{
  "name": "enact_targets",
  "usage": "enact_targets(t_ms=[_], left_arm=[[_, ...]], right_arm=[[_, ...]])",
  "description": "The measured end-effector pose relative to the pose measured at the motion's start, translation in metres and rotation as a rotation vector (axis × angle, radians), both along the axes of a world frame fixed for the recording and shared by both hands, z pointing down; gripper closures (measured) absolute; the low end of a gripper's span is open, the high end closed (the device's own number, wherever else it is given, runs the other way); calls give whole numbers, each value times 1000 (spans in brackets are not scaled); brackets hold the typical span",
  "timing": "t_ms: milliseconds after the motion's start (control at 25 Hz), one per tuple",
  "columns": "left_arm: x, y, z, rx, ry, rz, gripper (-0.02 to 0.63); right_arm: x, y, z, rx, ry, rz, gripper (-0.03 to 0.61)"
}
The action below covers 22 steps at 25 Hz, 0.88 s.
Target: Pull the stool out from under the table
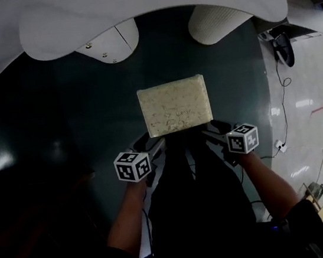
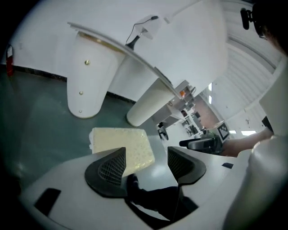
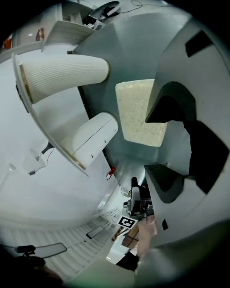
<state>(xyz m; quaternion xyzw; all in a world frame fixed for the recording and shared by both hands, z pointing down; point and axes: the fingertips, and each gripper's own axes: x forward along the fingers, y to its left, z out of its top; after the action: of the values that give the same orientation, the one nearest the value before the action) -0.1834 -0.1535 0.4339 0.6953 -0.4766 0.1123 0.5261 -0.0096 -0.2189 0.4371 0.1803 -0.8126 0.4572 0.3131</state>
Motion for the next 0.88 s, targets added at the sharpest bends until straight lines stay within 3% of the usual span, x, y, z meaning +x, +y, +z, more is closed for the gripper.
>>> enact_targets(t_ms=[200, 400, 640, 760, 880], left_arm=[[18, -8, -86, 119, 2, 13, 322], [38, -16, -149, 249, -76, 37, 336], [79, 2, -202, 334, -126, -17, 380], [90, 17, -227, 373, -163, -82, 396], [91, 27, -260, 444, -199, -155, 425]], right_arm=[[6, -3, -77, 30, -75, 53, 291], [18, 12, -115, 93, -97, 7, 291], [37, 25, -170, 199, -194, -36, 295], [38, 38, -204, 218, -265, -68, 296], [45, 47, -227, 297, -305, -106, 324]])
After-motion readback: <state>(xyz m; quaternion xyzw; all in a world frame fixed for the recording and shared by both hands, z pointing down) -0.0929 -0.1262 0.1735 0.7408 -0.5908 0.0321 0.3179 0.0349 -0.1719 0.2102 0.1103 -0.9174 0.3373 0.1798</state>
